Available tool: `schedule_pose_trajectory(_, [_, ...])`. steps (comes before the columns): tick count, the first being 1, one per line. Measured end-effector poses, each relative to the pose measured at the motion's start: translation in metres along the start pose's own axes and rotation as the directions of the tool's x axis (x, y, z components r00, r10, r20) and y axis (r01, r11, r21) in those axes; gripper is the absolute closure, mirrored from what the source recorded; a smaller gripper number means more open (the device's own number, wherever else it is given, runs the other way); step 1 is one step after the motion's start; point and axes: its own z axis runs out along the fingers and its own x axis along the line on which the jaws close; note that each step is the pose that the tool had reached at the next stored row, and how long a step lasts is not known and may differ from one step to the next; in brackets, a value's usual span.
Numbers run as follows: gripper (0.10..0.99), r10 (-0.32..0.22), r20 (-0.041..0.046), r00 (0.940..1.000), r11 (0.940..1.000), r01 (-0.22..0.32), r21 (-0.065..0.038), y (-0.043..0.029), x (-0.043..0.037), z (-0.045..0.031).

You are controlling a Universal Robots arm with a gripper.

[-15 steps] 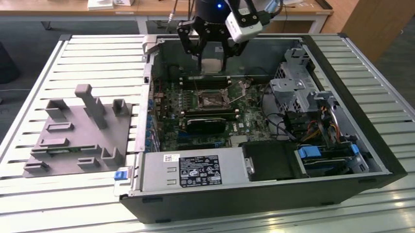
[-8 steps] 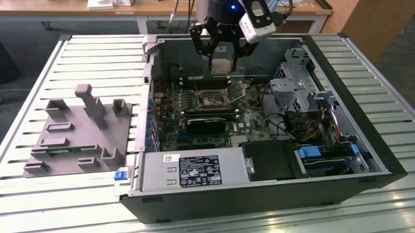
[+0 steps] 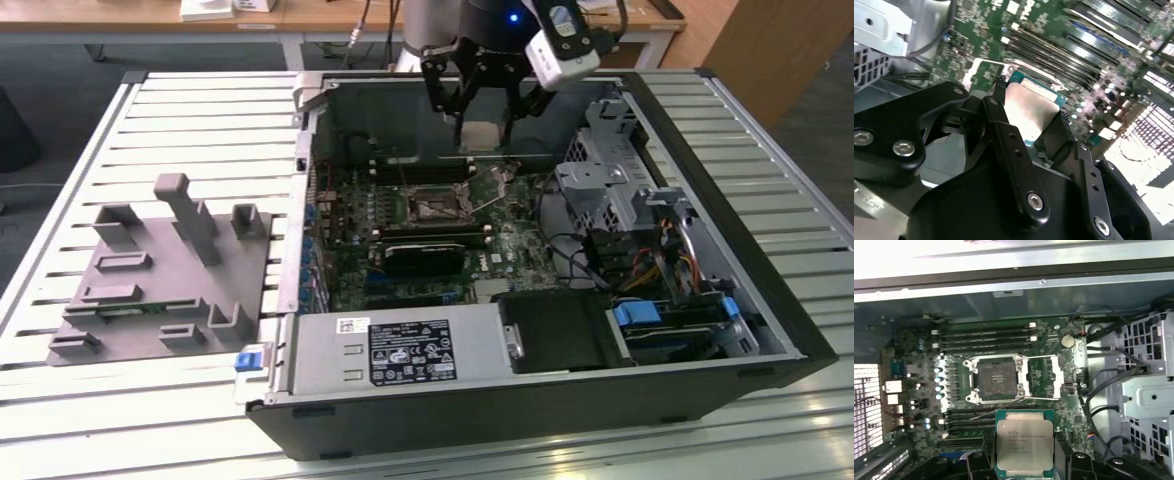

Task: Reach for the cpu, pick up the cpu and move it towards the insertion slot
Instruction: 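Pick up the cpu and move it towards the insertion slot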

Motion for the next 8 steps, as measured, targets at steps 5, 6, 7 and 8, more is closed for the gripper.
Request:
schedule_pose_trajectory(5, [0.541,0.002,0.0,1.0,1.0,-0.002,0.001,0.0023,-0.0082,0.0007])
schedule_pose_trajectory(6, [0.541,0.002,0.0001,1.0,1.0,-0.002,0.001,0.0024,-0.0086,0.0009])
schedule_pose_trajectory(7, [0.541,0.002,0.0003,1.0,1.0,-0.002,0.003,0.0029,-0.01,0.0011])
schedule_pose_trajectory(8, [0.541,0.002,0.0003,1.0,1.0,-0.002,0.003,0.0032,-0.012,0.0014])
